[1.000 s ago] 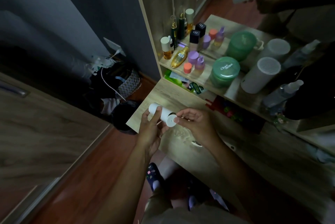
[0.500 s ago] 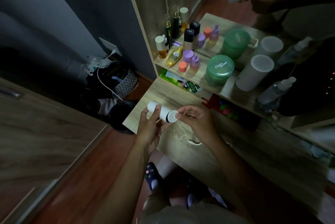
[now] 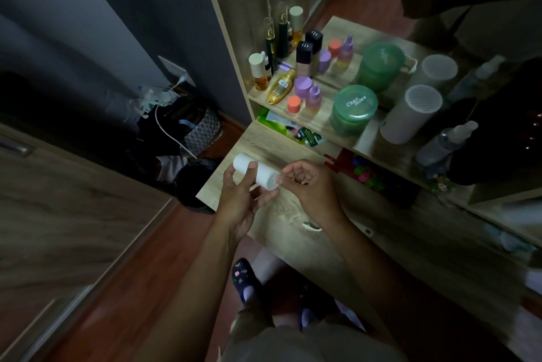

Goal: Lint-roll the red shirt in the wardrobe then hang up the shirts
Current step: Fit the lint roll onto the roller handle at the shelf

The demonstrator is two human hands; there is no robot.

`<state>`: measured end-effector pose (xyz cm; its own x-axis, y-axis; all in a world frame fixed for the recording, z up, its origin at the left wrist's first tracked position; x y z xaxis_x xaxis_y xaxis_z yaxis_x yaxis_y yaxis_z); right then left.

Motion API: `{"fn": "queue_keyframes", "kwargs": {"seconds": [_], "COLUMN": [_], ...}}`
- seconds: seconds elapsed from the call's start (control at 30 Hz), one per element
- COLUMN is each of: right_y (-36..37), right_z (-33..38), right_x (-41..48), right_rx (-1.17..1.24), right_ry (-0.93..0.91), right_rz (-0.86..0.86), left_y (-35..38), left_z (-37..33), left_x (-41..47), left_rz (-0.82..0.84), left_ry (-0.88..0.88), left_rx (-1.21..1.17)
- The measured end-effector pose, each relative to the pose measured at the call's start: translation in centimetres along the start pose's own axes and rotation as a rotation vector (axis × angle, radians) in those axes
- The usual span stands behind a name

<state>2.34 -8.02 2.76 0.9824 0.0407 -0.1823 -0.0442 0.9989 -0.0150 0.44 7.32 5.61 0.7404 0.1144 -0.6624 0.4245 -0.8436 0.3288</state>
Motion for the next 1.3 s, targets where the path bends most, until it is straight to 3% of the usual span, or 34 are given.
{"fn": "queue_keyframes", "kwargs": {"seconds": [0.33, 0.43, 0.63, 0.93, 1.03, 1.17, 1.3], "right_y": [-1.2, -3.3, -8.1, -9.1, -8.6, -7.3, -5.4], "right_z": [-1.8, -4.1, -10.9, -16.3, -15.9, -12.7, -5.5], "right_x": [0.3, 1.0, 0.5, -0.9, -0.9, -0.7, -0.2], "right_rx": [-0.109, -0.166, -0.452, -0.981, -0.968, -0.730, -0.701], "right_ry": [-0.009, -0.009, 0.111, 0.238, 0.300, 0.316, 0.173], "right_rz": [0.042, -0.045, -0.231, -0.179, -0.117, -0.086, 0.131], "left_y": [0.7, 0.9, 0.7, 0.6, 0.7, 0.4, 0.0], "left_z": [-0.7, -0.8, -0.7, 0.6, 0.5, -0.6, -3.0], "left_x": [-0.2, -0.1, 0.0, -0.2, -0.5, -1.4, -2.8], "left_rz": [0.055, 0.042, 0.053, 0.053, 0.045, 0.034, 0.026], "left_ry": [0.081, 0.127, 0.153, 0.120, 0.127, 0.154, 0.229], "left_rx": [0.115, 0.170, 0.258, 0.278, 0.289, 0.284, 0.268]}}
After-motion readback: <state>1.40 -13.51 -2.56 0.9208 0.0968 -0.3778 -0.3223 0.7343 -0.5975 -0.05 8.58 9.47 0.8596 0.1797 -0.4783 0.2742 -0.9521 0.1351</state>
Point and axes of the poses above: each hand's wrist, its own x-axis towards the middle knuckle, its own y-axis out of the palm, z = x × y, the point moved 2 cm from there along x, towards the middle knuckle, and after that the axes turned 2 degrees about -y, right-handed, at the moved point
